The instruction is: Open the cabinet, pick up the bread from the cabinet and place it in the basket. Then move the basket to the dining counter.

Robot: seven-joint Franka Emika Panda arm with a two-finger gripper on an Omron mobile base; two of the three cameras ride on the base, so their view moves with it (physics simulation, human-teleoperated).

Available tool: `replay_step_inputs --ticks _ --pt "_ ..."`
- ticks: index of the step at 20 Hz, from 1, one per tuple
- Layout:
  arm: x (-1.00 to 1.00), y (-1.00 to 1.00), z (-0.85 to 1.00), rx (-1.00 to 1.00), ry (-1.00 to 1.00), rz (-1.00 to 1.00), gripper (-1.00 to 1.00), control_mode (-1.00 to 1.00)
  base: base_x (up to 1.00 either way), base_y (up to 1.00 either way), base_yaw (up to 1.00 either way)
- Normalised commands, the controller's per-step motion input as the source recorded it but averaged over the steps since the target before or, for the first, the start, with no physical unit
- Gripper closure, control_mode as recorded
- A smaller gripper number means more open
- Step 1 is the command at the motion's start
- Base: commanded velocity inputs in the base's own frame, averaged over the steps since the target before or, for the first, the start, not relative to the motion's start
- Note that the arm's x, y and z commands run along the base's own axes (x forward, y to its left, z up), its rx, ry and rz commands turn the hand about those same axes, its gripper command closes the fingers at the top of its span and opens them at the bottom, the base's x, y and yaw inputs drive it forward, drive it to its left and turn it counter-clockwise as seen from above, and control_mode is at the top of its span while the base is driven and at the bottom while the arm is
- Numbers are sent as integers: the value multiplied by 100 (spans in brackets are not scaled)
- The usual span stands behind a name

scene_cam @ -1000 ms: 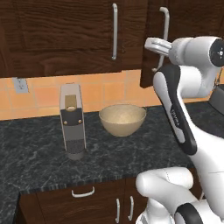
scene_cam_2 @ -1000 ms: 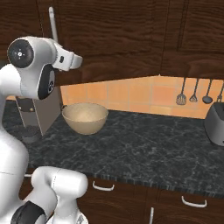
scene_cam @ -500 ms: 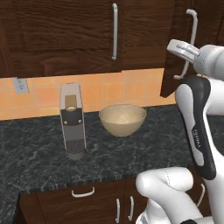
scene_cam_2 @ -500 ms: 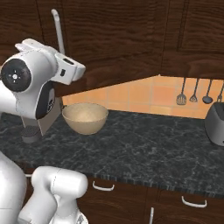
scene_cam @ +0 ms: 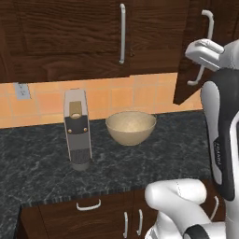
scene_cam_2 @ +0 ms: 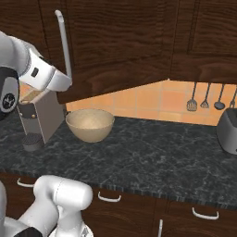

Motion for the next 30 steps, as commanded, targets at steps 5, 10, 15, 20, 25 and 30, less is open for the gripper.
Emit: replay_step_inputs --ticks 5,10,15,20,25,30 --pt "-14 76 -47 14 21 -13 -100 -100 0 0 0" --pt "64 68 -62 27 3 -55 -100 -100 0 0 0" --pt "89 27 -56 34 -17 -53 -100 -100 0 0 0" --pt "74 0 -25 39 -27 -53 -100 -100 0 0 0" --pt "28 2 -5 28 -23 -72 -100 -100 0 0 0" --pt "27 -4 -2 21 -24 -59 -100 -100 0 0 0"
